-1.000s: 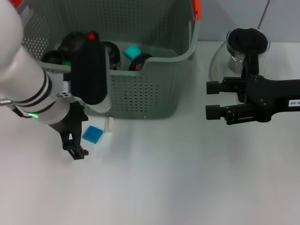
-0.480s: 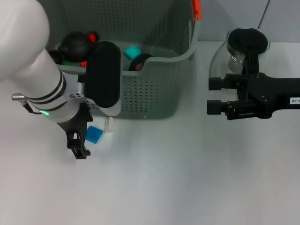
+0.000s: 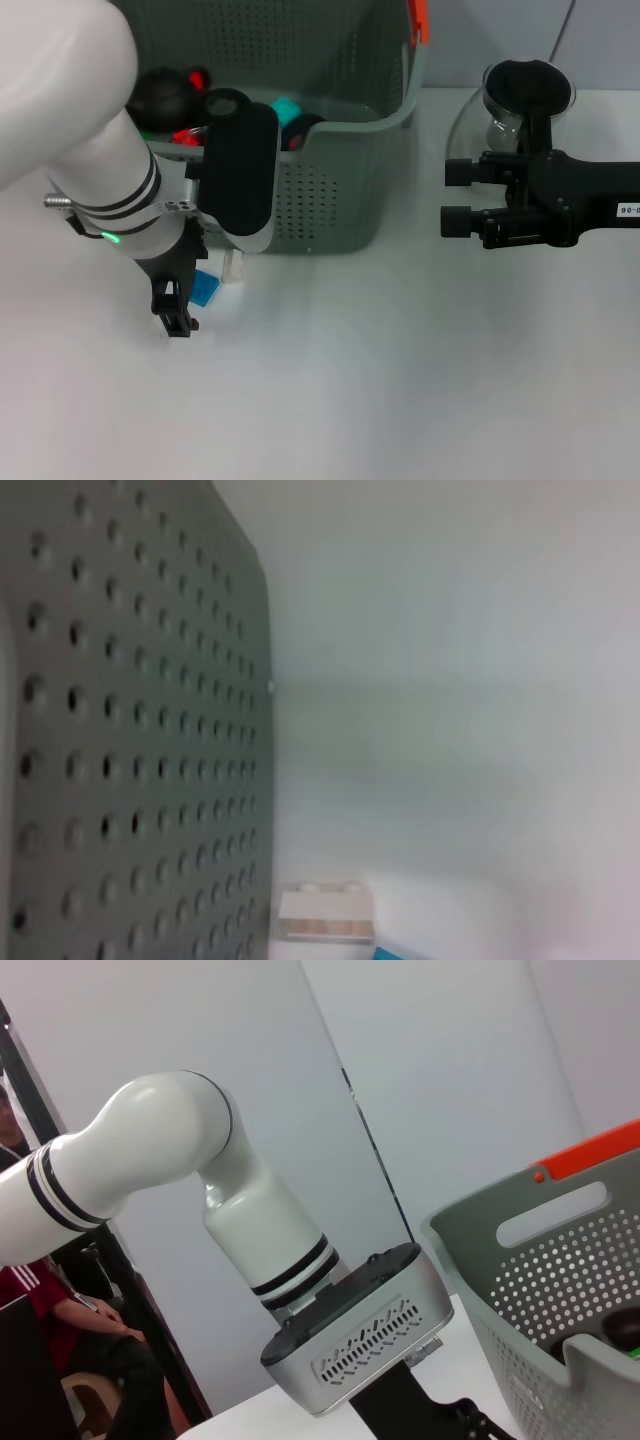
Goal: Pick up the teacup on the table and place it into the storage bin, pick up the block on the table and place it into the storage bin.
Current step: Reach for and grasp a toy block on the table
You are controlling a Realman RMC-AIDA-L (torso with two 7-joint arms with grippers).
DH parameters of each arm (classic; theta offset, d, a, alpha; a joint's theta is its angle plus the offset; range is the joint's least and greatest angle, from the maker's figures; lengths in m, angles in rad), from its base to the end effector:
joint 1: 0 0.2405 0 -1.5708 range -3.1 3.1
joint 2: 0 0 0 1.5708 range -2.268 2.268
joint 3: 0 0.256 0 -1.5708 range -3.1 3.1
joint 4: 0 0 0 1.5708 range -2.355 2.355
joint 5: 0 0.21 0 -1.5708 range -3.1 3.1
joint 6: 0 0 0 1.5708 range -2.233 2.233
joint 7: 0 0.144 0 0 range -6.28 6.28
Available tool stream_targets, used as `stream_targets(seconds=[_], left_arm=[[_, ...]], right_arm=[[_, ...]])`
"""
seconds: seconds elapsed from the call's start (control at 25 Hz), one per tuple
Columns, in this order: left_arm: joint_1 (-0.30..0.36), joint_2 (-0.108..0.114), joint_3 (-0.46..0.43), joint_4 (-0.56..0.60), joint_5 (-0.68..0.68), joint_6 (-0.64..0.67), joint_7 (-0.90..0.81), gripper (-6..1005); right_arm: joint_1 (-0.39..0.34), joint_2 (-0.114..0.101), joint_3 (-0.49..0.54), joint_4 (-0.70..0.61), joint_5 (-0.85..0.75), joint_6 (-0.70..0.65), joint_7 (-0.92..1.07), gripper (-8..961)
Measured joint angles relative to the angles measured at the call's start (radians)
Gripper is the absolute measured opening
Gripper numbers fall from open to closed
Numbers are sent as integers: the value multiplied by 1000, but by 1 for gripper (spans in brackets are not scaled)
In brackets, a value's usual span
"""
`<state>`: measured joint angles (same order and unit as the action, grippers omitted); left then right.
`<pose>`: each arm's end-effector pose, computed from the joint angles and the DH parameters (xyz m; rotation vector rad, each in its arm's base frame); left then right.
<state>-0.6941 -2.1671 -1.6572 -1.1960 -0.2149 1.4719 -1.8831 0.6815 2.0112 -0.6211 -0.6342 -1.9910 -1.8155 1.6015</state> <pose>-0.1886 0.3644 -0.0365 -2.7374 0.1629 1.0607 0.2071 0.3449 0.0322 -2.9162 0.6882 0.9330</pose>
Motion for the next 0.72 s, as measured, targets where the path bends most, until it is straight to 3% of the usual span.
stream_targets(seconds=[0.72], left_arm=[[-47, -1, -7, 95, 20, -46, 9, 914]], right_arm=[[-7, 11, 14, 1, 0, 1, -1, 941]])
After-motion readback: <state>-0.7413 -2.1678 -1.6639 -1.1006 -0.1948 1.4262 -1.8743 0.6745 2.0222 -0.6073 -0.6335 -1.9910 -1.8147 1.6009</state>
